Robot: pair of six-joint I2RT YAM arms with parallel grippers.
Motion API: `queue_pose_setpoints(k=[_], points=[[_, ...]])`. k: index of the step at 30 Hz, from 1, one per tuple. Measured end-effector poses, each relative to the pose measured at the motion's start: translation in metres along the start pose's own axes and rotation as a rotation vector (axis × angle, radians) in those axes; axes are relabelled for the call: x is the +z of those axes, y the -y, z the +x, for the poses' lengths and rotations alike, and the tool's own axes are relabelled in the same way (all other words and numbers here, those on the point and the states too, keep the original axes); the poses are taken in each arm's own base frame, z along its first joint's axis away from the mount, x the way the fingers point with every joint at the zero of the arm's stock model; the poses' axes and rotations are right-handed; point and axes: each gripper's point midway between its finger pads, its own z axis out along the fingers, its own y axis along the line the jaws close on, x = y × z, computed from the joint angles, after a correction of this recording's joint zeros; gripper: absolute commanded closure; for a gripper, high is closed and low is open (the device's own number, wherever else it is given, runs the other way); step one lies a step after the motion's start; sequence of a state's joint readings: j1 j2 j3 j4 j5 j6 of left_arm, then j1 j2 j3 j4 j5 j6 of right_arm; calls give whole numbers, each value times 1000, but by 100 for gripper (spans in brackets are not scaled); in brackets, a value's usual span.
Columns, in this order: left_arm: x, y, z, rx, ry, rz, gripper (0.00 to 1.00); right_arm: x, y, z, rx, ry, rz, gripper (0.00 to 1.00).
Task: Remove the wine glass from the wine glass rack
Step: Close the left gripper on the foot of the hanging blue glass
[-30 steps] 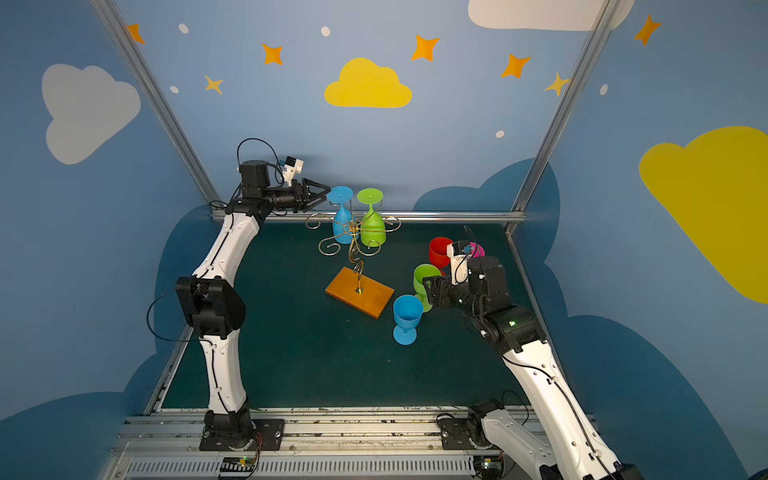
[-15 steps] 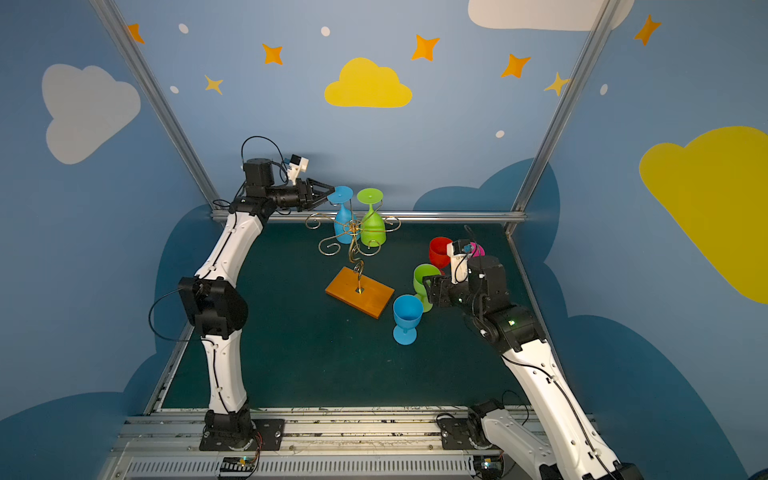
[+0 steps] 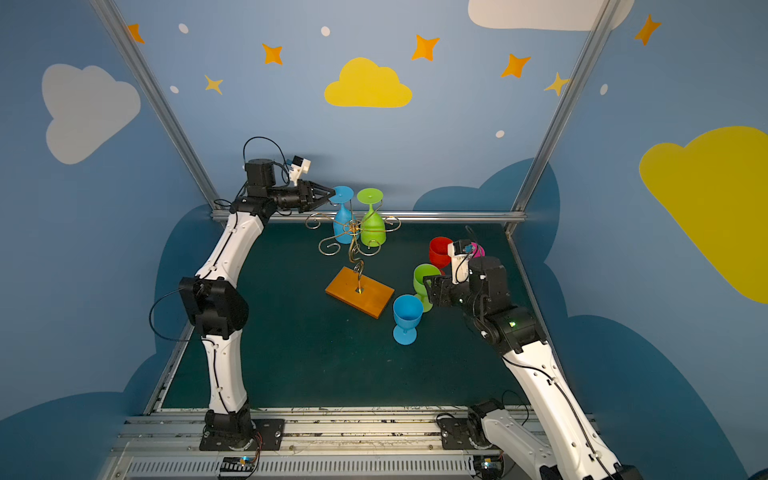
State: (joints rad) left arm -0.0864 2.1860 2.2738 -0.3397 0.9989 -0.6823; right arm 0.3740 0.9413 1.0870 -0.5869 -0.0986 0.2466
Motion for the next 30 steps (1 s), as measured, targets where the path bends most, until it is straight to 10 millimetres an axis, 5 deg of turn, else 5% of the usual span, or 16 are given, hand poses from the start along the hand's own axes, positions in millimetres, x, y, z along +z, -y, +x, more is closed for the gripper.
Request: queue_pose_setpoints(k=[16,30], points=[[-3,6,-3,-25,1,31,96,-1,2,1,2,7,3,27],[-6,29,-11,-42,-6,126,97,-1,2,-1,1,13,2,27]])
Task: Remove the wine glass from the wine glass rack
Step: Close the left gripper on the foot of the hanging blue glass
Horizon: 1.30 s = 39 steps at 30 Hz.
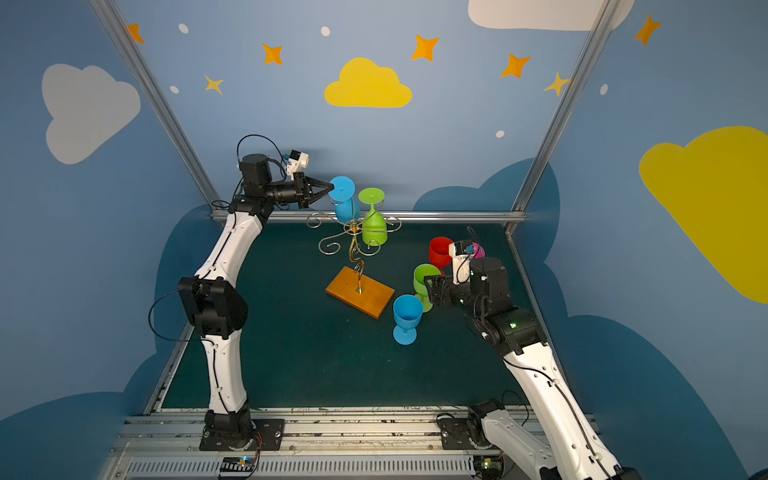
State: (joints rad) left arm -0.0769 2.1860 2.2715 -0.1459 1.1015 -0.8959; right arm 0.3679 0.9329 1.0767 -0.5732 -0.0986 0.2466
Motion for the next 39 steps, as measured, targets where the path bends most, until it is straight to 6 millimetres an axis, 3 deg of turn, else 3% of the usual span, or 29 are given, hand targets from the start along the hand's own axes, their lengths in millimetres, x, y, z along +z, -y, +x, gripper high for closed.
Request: queue_pose_setpoints(k=[14,28,39], points=[[2,1,5,-3,-21,26,97,-1,0,-1,0,3,-1,27],[3,-3,24,-3,-78,20,97,-3,0,0,0,10,-2,27],[-14,0,31,-18,-75,10,97,-4,0,-1,-2,17,-3,26]])
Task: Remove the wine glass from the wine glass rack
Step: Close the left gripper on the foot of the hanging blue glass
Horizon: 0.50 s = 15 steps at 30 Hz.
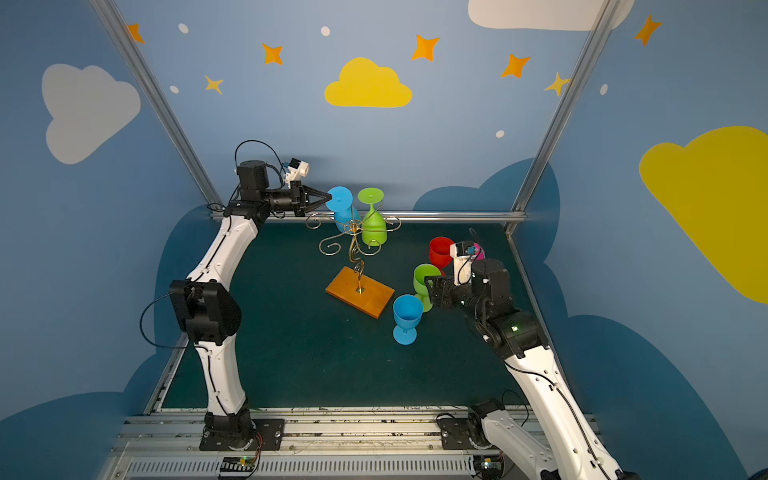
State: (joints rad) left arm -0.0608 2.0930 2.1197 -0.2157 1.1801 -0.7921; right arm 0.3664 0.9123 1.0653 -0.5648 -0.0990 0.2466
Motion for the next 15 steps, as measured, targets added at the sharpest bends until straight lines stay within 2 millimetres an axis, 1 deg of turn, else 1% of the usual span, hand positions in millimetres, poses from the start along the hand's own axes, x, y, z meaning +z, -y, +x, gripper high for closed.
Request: queue_pose_setpoints(k=[5,15], points=[[-5,1,3,-1,3,0,97,-1,1,-1,2,4,2,26],[-13,-4,4,-12,11,5,97,-1,0,-2,1,7,-1,26]])
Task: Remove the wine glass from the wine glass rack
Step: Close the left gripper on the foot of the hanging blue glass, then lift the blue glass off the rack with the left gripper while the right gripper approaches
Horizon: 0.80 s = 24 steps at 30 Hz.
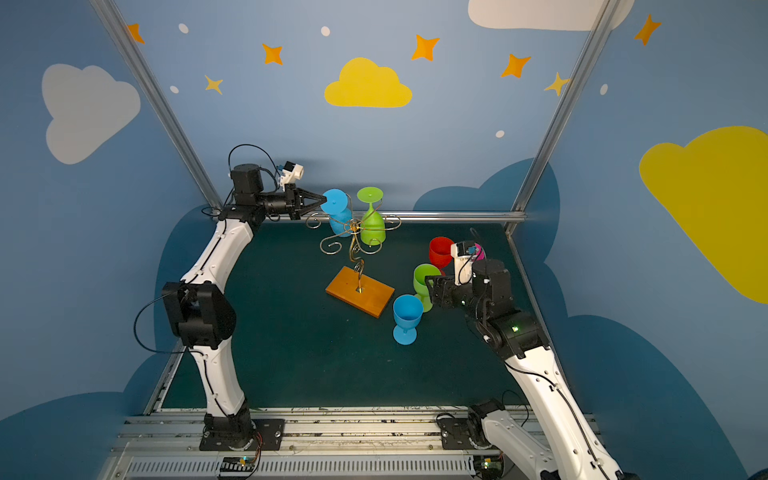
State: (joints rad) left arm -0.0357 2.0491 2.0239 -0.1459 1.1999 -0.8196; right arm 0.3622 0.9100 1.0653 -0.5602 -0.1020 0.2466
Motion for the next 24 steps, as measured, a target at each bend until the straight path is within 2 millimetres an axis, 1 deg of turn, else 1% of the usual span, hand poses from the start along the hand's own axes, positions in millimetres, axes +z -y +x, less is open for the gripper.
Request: queue_pose_setpoints(k=[3,6,13,17,21,24], points=[[-2,-3,0,-3,5,-2,97,0,-1,-1,-1,3,-6,27],[-9,-8,-2,-14,22,-13,97,0,-2,-1,-1,3,-12,27],[-39,-14,-19,-7,106,-47,97,0,-2,-2,-1,7,-14,26],[-56,-15,-33,-7,163,-58,97,0,-2,-2,-2,7,-14,27],[-72,-9,-47,2,216,-49,97,0,-3,-4,-12,17,-16,26],[-81,1,-56,13,244,-33,97,0,-6,-9,-32,31,-28,27]])
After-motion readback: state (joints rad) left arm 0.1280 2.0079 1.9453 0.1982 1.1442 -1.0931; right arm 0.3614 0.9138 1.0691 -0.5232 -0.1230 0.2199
